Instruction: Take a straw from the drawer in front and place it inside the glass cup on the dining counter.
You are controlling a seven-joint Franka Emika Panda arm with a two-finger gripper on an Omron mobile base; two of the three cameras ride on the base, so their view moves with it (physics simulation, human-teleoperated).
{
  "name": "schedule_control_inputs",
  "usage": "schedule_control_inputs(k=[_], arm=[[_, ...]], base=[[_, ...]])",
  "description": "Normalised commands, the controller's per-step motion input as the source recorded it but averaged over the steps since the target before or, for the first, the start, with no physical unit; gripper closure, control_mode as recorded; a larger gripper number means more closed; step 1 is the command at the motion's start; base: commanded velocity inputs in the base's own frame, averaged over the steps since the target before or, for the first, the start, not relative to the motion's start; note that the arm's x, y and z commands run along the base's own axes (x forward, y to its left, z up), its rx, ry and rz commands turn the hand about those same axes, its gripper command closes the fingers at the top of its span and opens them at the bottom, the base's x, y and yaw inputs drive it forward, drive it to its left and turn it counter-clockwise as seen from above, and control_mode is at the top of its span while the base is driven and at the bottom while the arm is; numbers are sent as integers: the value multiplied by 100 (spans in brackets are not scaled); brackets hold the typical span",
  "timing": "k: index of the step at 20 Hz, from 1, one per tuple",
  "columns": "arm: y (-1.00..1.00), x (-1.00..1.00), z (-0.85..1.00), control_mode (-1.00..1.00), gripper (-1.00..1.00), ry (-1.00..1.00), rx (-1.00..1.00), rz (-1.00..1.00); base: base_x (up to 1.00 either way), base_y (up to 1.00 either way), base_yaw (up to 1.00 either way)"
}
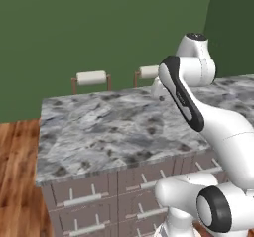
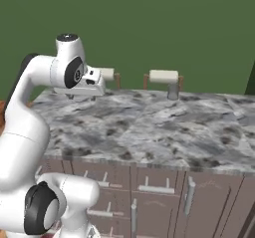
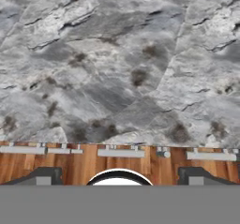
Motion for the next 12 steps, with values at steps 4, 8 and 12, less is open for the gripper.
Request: schedule_control_inputs(k=[4,8,12], arm=[[0,0,0,100,-100,0,0,0],[0,0,0,100,-100,0,0,0],[0,0,0,100,-100,0,0,0]], base=[[-57,46,-38],[-34,80,-35],[-28,78,-34]])
